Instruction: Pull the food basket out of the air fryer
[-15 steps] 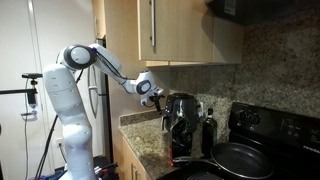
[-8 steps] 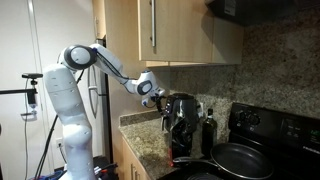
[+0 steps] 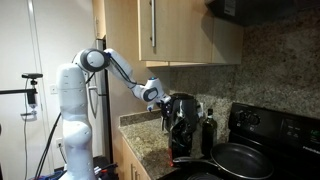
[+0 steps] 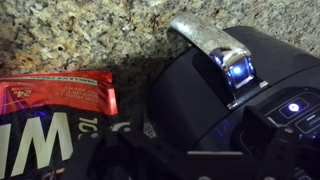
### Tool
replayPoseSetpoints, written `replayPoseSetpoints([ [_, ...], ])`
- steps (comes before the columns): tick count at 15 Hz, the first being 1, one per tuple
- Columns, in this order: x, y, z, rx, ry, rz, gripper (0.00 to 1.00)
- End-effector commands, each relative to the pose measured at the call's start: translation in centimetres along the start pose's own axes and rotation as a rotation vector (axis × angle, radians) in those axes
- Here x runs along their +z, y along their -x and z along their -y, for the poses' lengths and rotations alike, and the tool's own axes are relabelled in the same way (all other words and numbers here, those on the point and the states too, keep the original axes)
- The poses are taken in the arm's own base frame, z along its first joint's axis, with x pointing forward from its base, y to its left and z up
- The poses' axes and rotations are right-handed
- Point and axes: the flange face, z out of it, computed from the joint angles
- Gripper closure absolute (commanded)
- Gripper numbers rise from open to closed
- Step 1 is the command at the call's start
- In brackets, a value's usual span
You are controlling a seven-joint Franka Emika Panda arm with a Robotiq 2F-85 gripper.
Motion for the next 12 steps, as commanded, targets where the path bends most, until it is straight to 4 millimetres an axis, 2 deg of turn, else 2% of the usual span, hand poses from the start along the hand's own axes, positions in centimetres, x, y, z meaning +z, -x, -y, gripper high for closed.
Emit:
replayPoseSetpoints([
  [1, -0.3, -0.1, 0.0, 0.0, -0.004, -0.003, 0.0],
  [2, -0.5, -0.2, 0.0, 0.0, -0.006, -0.006, 0.0],
  [8, 3.5, 0.5, 2.2, 0.018, -0.033, 0.05, 0.0],
  [10, 3.7, -0.1, 2.1, 0.045, -0.04, 0.004, 0.0],
  [12, 2.8, 0.0, 1.3, 0.053, -0.041, -0.024, 0.0],
])
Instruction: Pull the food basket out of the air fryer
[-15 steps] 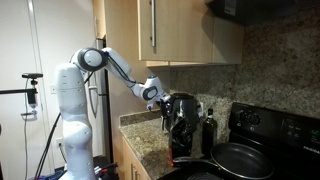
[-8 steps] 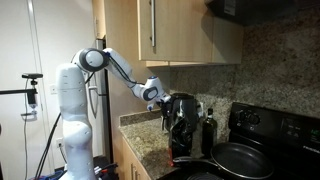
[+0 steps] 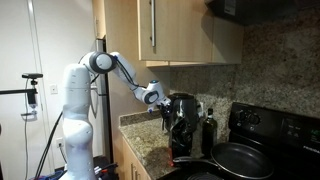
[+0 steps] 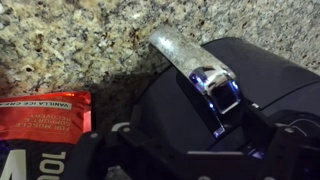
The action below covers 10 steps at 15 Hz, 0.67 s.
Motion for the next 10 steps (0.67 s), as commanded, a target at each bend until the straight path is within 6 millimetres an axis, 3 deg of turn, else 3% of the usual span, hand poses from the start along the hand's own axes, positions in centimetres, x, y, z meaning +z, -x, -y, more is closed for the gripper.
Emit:
replayPoseSetpoints([
  [1, -1.4, -0.6, -1.0, 0.031, -0.002, -0.053, 0.0],
  [4, -3.8, 0.3, -2.1, 0.038, 0.01, -0.049, 0.0],
  [7, -7.5, 1.1, -3.2, 0.043, -0.013, -0.063, 0.0],
  [9, -8.8, 0.9, -3.4, 0.056, -0.018, -0.077, 0.0],
  [10, -8.4, -0.7, -2.5, 0.055, -0.03, -0.048, 0.0],
])
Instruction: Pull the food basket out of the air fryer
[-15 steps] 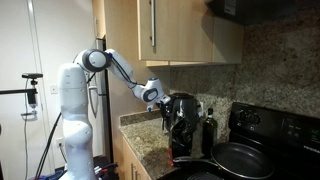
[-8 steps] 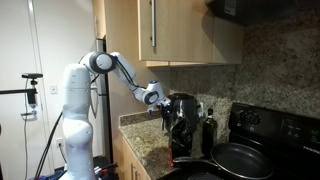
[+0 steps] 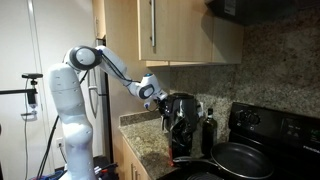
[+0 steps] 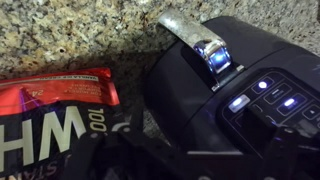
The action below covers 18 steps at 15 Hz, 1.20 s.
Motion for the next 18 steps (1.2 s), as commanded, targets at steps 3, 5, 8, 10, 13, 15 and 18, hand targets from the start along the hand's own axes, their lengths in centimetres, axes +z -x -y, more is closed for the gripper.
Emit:
replayPoseSetpoints([
  [3, -1.4, -0.6, -0.2, 0.015, -0.011, 0.013, 0.0],
  [5, 0.5, -0.6, 0.4, 0.016, 0.0, 0.048, 0.0],
  [8, 2.7, -0.2, 1.5, 0.025, 0.013, 0.071, 0.0],
  [10, 1.8, 0.2, 0.8, 0.021, 0.011, 0.06, 0.0],
  [13, 3.1, 0.0, 1.2, 0.03, 0.018, 0.071, 0.0],
  [15, 3.7, -0.2, 1.2, 0.037, 0.021, 0.084, 0.0],
  [18, 4.7, -0.5, 1.6, 0.048, 0.013, 0.079, 0.0],
])
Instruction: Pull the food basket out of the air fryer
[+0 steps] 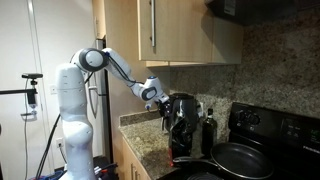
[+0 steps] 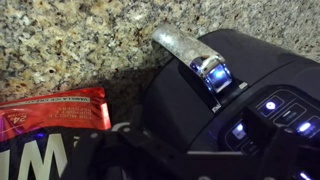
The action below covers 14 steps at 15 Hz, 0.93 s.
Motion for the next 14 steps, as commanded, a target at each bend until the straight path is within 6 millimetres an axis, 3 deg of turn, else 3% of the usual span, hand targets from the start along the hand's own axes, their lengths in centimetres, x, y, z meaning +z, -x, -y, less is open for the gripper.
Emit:
replayPoseSetpoints([
  [1, 1.5, -0.7, 0.6, 0.015, -0.007, 0.005, 0.0],
  [8, 2.8, -2.4, 0.9, 0.03, -0.042, -0.057, 0.0],
  [14, 2.2, -1.5, 0.0, -0.034, -0.077, -0.132, 0.0],
])
